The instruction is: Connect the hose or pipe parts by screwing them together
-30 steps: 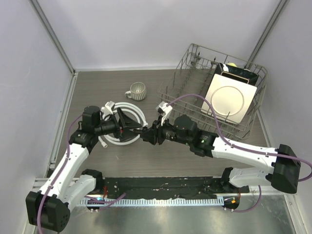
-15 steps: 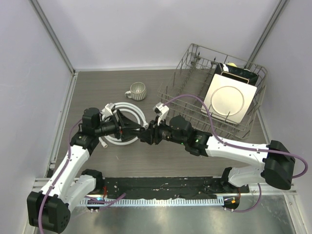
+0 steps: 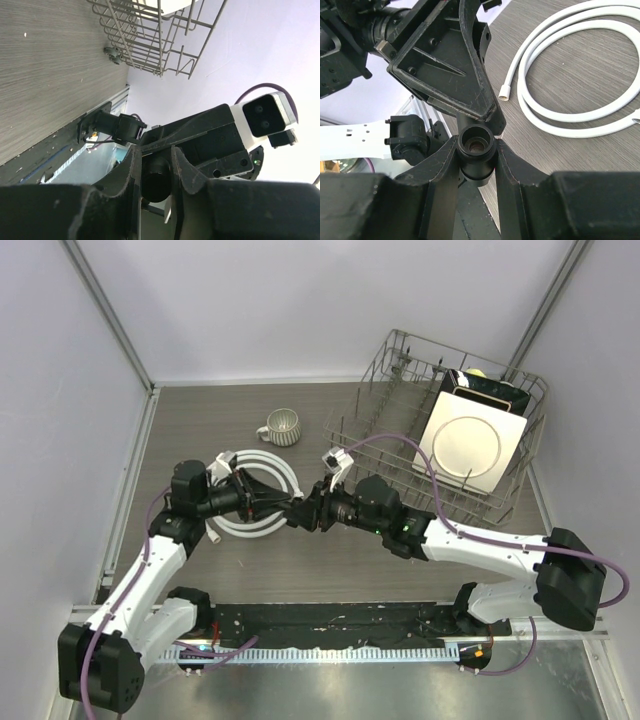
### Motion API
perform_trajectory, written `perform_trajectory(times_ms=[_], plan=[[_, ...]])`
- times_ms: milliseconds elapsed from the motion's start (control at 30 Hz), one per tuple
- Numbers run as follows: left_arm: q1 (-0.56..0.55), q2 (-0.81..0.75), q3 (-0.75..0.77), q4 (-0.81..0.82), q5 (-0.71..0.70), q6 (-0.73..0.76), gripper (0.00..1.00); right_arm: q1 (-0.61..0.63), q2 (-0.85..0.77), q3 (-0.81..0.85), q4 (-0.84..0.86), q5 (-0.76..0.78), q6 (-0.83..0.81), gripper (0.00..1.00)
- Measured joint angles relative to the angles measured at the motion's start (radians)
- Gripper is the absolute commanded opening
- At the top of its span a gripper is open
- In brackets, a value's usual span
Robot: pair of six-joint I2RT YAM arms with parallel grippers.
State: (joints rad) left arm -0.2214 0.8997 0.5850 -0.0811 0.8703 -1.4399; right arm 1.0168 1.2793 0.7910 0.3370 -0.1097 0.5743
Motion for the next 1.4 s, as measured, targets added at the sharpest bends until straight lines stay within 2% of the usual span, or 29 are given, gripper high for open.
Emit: perform_trajectory(times_ms=[200, 333, 433, 467, 767, 900, 1300, 1400], plan=[[-0.008, -0.016, -0.105, 0.136, -0.022, -0.137, 0.0, -0.019, 0.0, -0.09, 0.13, -0.018, 0.08, 0.25], [-0.014, -0.054, -0.15, 0.198, -0.048, -0.23, 0.0, -0.032, 0.0, -0.122, 0.209, -0.042, 0.134, 0.28], [-0.014, -0.072, -0.15, 0.242, -0.065, -0.274, 0.0, -0.047, 0.003, -0.123, 0.259, -0.058, 0.161, 0.36], [-0.014, -0.075, -0.15, 0.251, -0.068, -0.284, 0.0, -0.051, 0.005, -0.123, 0.272, -0.062, 0.167, 0.42], [-0.006, -0.094, -0.151, 0.301, -0.084, -0.313, 0.0, -0.077, 0.008, -0.146, 0.424, -0.072, 0.27, 0.43], [-0.006, -0.108, -0.151, 0.295, -0.088, -0.31, 0.0, -0.077, 0.008, -0.148, 0.431, -0.079, 0.278, 0.52], [-0.006, -0.11, -0.156, 0.29, -0.093, -0.315, 0.0, -0.082, 0.038, -0.141, 0.44, -0.142, 0.277, 0.49], [-0.006, -0.111, -0.164, 0.29, -0.093, -0.315, 0.0, -0.083, 0.056, -0.138, 0.445, -0.151, 0.277, 0.33]])
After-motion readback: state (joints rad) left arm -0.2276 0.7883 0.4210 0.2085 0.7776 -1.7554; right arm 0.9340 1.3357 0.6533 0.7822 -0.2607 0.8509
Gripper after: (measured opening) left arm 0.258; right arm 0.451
